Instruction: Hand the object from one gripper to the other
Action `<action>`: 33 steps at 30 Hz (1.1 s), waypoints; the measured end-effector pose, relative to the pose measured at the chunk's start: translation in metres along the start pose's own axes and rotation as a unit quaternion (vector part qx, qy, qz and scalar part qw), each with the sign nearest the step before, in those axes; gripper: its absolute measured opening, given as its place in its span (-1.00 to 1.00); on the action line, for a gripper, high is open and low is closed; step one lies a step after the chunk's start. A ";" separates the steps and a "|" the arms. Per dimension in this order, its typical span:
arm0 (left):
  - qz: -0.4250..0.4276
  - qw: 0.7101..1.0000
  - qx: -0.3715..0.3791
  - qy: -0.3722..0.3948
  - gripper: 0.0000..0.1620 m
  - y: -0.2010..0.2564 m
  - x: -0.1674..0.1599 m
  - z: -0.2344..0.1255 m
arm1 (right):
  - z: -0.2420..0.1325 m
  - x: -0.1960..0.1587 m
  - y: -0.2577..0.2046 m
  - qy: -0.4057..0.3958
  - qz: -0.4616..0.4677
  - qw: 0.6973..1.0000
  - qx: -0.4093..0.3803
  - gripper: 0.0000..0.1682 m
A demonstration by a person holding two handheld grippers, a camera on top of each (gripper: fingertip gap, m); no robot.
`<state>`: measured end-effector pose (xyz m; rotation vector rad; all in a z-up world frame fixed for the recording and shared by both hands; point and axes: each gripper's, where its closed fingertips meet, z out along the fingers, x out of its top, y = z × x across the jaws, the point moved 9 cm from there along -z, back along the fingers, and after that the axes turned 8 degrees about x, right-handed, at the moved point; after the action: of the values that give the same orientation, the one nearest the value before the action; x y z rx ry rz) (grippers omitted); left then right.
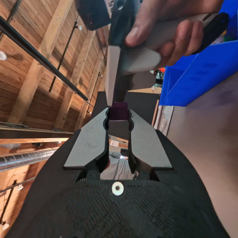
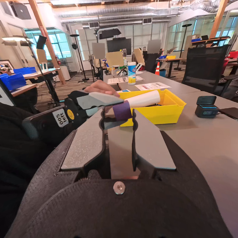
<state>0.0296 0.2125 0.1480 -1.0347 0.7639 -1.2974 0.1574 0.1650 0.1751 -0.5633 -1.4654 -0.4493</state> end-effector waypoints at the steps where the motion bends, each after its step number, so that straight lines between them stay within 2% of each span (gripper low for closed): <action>1: 0.009 1.000 -0.007 -0.003 -0.68 0.003 0.001 0.000 | 0.001 -0.002 0.002 -0.001 -0.003 1.000 -0.005 -0.60; 3: 0.012 1.000 -0.007 -0.015 -0.68 0.004 -0.001 0.002 | 0.002 -0.003 0.004 -0.002 -0.016 1.000 -0.012 -0.63; 4: -0.002 1.000 -0.018 -0.016 -0.69 0.004 -0.002 0.002 | 0.001 -0.003 0.006 -0.010 -0.029 0.999 -0.021 -0.71; 7: -0.049 0.998 -0.033 -0.010 -0.69 0.000 0.001 0.001 | -0.001 -0.003 0.004 -0.016 -0.060 0.998 -0.018 -0.73; 11: -0.024 0.999 -0.034 -0.006 -0.69 -0.002 0.006 -0.002 | 0.001 -0.007 0.001 -0.044 -0.100 0.993 -0.032 -0.65; 14: -0.017 0.999 -0.027 -0.008 -0.69 -0.003 0.005 -0.002 | 0.005 -0.006 -0.003 -0.057 -0.121 0.990 -0.040 -0.71; 17: -0.097 0.994 -0.047 -0.019 -0.68 -0.006 0.001 0.000 | 0.005 -0.003 -0.002 -0.059 -0.111 0.991 -0.049 -0.71; 20: -0.171 0.982 -0.072 -0.039 -0.60 -0.014 -0.007 0.000 | -0.008 0.003 0.006 -0.024 -0.092 0.993 -0.074 -0.71; 23: -0.175 0.979 -0.089 -0.051 -0.58 -0.016 -0.016 -0.002 | -0.023 0.006 0.008 0.003 -0.020 1.000 -0.006 -0.72; 26: -0.129 0.982 -0.130 -0.041 -0.58 -0.008 -0.021 -0.007 | -0.035 -0.003 0.008 -0.041 0.044 0.996 0.072 -0.71; 33: -0.125 0.976 -0.171 0.053 -0.63 0.005 0.002 -0.015 | -0.036 -0.020 0.004 -0.140 0.053 0.984 0.092 -0.71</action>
<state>0.0181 0.2078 0.1377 -1.3811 0.9855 -1.4767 0.1868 0.1449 0.1538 -0.5688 -1.7144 -0.1512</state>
